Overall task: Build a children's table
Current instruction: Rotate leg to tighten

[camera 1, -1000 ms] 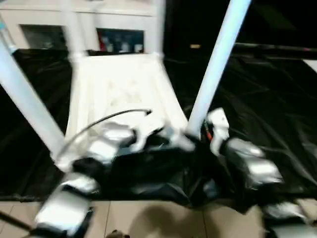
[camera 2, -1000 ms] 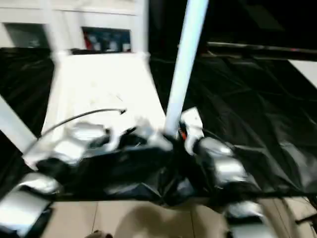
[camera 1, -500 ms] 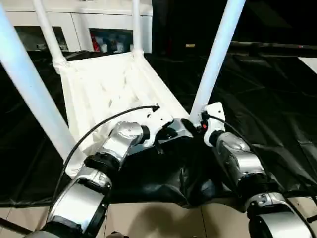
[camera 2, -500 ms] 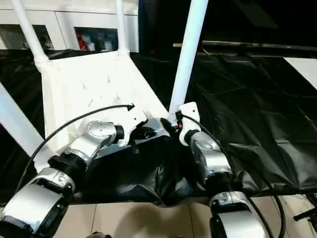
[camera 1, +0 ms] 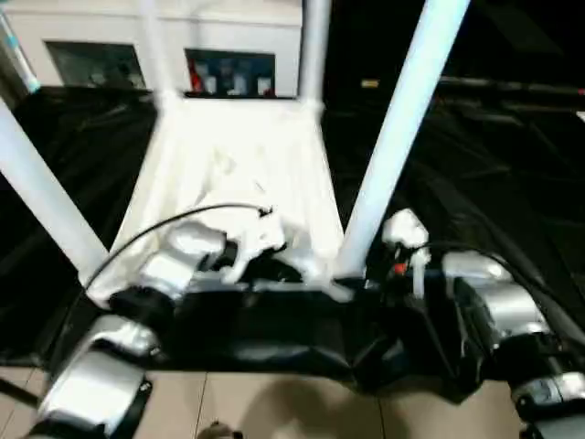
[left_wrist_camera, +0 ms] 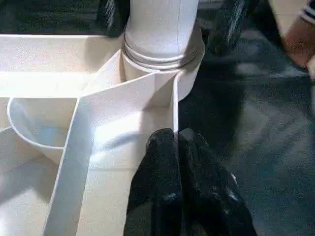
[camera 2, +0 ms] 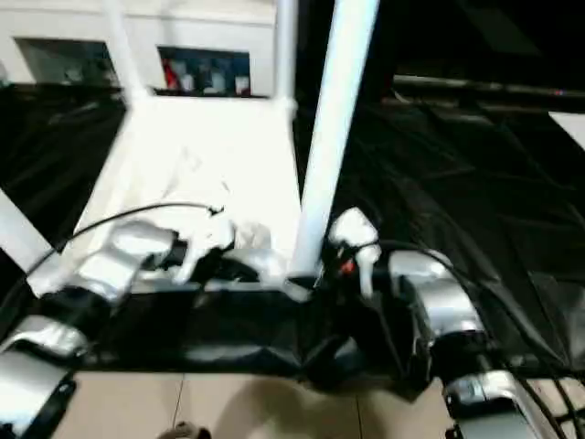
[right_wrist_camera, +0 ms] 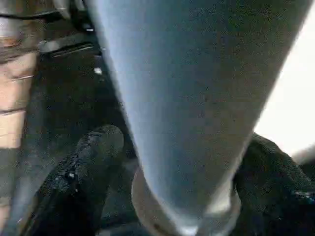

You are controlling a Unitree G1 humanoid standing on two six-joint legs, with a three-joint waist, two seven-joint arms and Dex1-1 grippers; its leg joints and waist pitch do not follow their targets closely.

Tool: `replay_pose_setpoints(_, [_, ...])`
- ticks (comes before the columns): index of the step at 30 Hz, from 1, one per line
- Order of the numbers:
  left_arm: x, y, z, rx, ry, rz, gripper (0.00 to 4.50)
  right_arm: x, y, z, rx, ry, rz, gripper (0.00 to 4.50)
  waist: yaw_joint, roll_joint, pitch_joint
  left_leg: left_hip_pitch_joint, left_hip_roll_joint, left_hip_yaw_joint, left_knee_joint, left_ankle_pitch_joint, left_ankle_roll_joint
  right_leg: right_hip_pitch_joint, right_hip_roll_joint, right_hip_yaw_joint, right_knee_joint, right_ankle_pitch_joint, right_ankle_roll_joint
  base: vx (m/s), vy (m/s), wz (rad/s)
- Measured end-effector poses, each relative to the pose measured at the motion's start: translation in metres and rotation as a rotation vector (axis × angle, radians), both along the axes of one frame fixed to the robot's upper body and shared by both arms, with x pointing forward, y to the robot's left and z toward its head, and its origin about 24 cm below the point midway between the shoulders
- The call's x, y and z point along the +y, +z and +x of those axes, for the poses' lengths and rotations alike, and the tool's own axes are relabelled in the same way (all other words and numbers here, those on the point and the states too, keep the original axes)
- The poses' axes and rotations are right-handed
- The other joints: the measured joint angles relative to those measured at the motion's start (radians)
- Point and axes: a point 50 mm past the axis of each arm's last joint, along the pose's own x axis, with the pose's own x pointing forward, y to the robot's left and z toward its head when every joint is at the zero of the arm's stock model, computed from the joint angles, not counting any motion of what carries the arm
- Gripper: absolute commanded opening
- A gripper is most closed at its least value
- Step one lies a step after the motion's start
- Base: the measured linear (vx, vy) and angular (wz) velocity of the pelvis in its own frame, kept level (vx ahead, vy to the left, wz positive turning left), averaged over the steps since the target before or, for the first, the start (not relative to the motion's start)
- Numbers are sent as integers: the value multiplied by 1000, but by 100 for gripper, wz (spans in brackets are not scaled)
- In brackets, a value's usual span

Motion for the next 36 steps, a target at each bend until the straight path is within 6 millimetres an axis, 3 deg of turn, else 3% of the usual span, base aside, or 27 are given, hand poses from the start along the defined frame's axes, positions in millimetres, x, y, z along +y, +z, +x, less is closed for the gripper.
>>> replay_pose_setpoints(3, [4, 1, -7, 23, -43, 2, 0, -2, -3, -4, 24, 37, -19, 357, 1, 0, 0, -1, 0, 1, 0, 0, 0, -1, 0, 1, 0, 0, 0, 0, 0, 0])
replay_pose_setpoints(17, [4, 0, -8, 10, -5, 4, 0, 3, -5, -4, 8, 9, -12, 248, -4, 0, 0, 1, 0, 1, -1, 0, 0, 0, 0, 1, 1, 0, 0, 0, 0, 0])
replay_pose_setpoints(21, [-5, -4, 8, -45, 184, -22, 0, 6, -12, 15, -20, -281, 12, 242, -19, 0, 1, 2, -1, 0, 0, 1, -1, -1, 0, 2, 1, -2, 3, 0, 0, 0])
replay_pose_setpoints(24, [-20, -8, 15, -64, 291, -53, 0, 7, -15, 27, -24, -498, 22, 240, -43, -1, 0, 2, -1, -2, 2, 1, -1, -1, 0, 2, -1, -2, 4, 0, 0, 0])
replay_pose_setpoints(27, [-36, -11, 21, -74, 390, -78, 0, 16, -18, 37, -19, -683, 56, 240, -50, 0, -1, 4, -1, -2, 3, 1, -1, -1, 0, 2, 0, -2, 4, 0, 0, 0])
replay_pose_setpoints(34, [-47, -12, 27, -83, 462, -82, 0, 22, -18, 46, -32, -797, 45, 239, -52, 3, -2, 4, -1, -2, 2, 1, -1, -1, 1, 2, 0, -1, 3, 0, 0, 0])
replay_pose_setpoints(36, [-47, -12, 27, -87, 465, -81, 0, 22, -18, 47, -43, -795, 40, 294, -52, 3, -2, 4, -1, -2, 2, 1, -1, -1, 1, 1, 0, -1, 3, 0, 0, 0])
